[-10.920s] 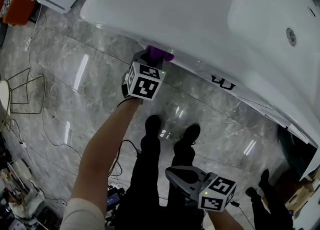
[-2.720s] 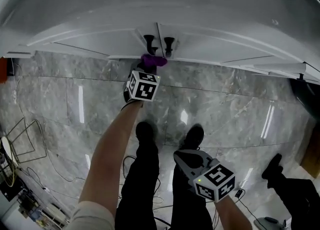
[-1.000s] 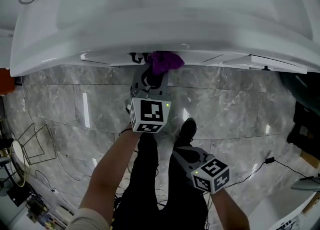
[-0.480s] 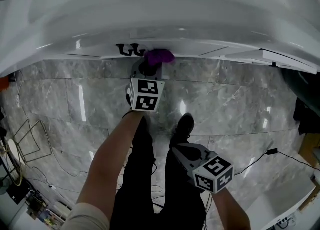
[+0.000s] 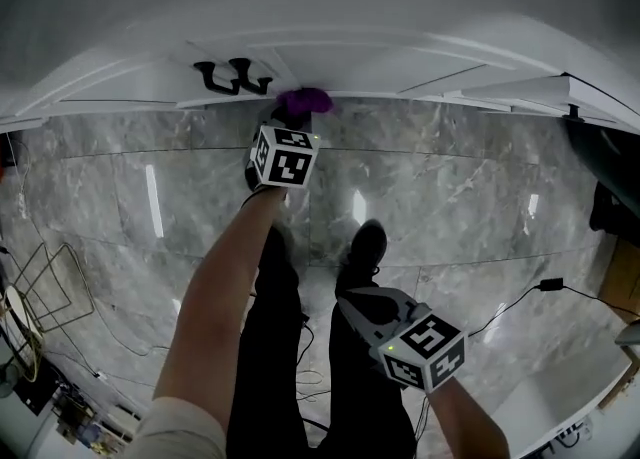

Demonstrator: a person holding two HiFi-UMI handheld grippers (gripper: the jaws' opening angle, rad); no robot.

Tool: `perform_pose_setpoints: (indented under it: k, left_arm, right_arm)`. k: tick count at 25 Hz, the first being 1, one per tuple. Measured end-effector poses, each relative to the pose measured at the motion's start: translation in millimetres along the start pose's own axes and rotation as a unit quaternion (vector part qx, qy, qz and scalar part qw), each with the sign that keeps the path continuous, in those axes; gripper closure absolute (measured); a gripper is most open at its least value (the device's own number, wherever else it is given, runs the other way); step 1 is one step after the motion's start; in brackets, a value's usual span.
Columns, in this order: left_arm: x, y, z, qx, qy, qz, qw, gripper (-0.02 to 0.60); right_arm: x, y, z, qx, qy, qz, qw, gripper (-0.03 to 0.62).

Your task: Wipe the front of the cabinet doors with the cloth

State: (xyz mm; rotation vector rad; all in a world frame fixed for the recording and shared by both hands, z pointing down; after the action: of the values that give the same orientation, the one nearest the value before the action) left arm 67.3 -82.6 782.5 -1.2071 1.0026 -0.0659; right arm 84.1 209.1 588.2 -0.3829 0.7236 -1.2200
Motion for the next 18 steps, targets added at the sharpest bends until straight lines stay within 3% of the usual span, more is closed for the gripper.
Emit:
perform_pose_setpoints:
  k: [4, 7, 13, 18]
  left_arm:
    - [-11.0, 5.7, 5.3, -0.031, 0.003, -0.038, 0.9988, 0.471]
    - [-4.5, 45.2, 16.3, -0.065, 0.018, -0.036, 0.9971, 0.472]
    - [62.5, 165.7, 67.0, -0.104, 0.015, 0.047, 0.9934, 0.471]
    - [166.9, 232.3, 74.7, -0.070, 0.013, 0.171, 0.9826, 0.471]
  right_arm:
    - [-6.4, 2.7, -1.9, -0.016, -0.007, -0.008, 1.000, 0.585]
    - [-0.6, 12.9, -15.7, -0.019, -0.015, 0.005, 1.000, 0.585]
    - [14.7, 30.6, -48.7, -0.010, -0.049, 0.026, 0.998, 0.585]
    - [27.7, 36.7, -66.6, -0.006, -0.044, 0.035, 0.998, 0.585]
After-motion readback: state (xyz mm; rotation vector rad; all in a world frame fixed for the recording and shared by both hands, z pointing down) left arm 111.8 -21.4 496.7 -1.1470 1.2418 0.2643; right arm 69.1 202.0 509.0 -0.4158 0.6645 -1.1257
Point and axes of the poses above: the fingertips, and each gripper's own axes: y backward along the fingers, z to its right, x out of its top, the point moved 4 cm from there along y, backward along the fingers
